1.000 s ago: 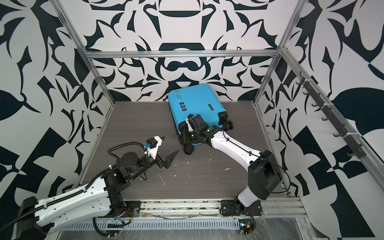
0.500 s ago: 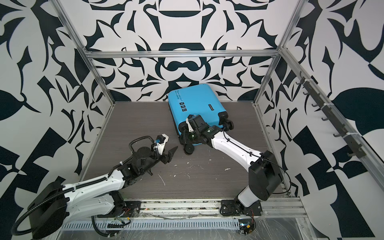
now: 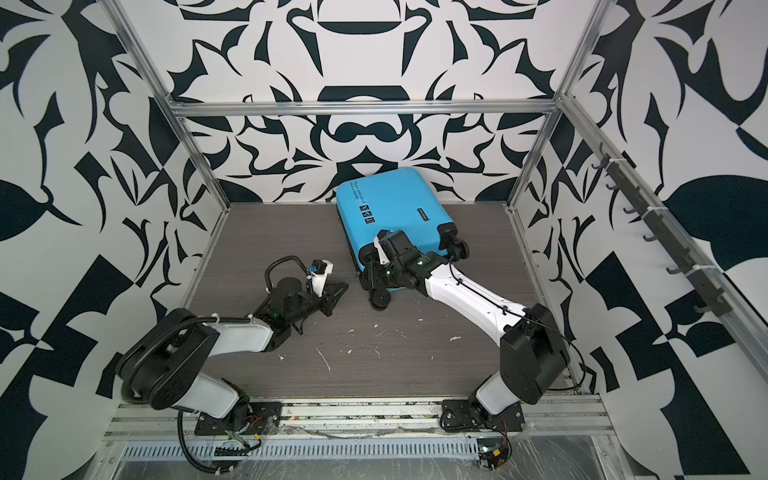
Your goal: Pack the luggage
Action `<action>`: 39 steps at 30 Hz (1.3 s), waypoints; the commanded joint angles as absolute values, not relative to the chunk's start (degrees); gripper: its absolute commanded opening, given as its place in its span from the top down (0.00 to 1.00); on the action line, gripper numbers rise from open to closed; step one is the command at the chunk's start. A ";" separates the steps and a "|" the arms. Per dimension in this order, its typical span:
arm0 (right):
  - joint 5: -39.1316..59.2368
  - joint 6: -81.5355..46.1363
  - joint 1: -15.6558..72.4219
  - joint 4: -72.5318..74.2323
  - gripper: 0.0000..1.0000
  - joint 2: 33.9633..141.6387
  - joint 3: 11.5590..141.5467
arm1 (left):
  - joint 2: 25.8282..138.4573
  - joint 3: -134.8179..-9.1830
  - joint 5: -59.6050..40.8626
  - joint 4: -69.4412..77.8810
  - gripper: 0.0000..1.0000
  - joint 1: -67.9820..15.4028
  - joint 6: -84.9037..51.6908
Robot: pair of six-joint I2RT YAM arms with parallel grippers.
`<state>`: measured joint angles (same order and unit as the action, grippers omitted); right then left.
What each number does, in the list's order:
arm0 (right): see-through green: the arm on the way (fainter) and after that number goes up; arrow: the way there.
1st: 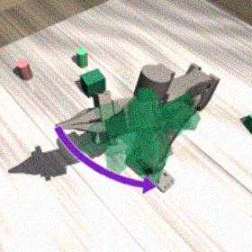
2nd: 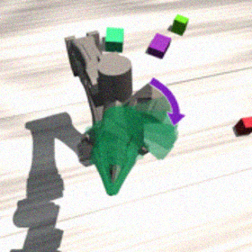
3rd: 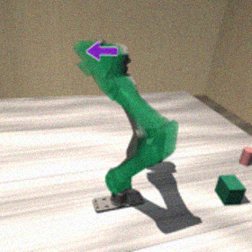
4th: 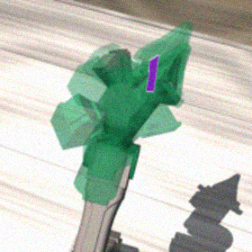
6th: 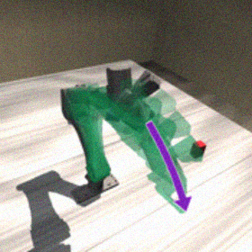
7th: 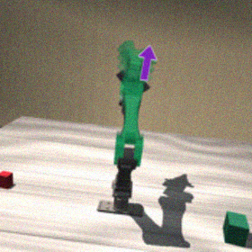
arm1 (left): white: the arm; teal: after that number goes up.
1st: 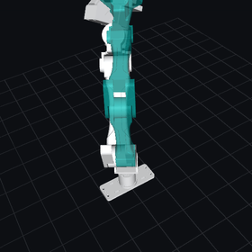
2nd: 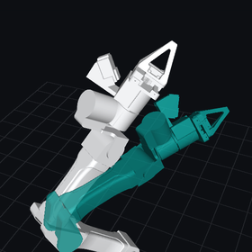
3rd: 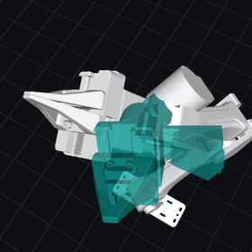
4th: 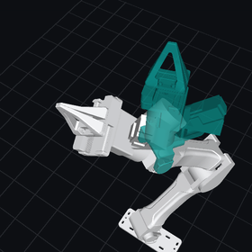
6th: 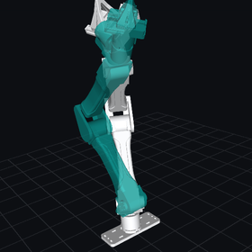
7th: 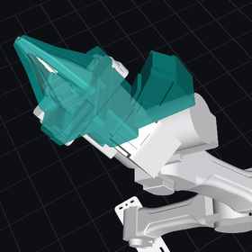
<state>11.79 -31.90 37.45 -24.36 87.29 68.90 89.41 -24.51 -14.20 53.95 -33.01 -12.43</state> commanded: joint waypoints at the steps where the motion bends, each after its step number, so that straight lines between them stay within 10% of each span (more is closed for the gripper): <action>1: 12.48 -31.97 37.24 -21.52 1.00 82.92 69.96 | 92.77 -25.98 -19.90 65.58 0.81 -32.28 -15.96; 39: 12.10 -32.43 37.22 -23.13 1.00 83.61 71.54 | 107.68 -38.19 -28.56 61.05 0.81 -31.99 -13.56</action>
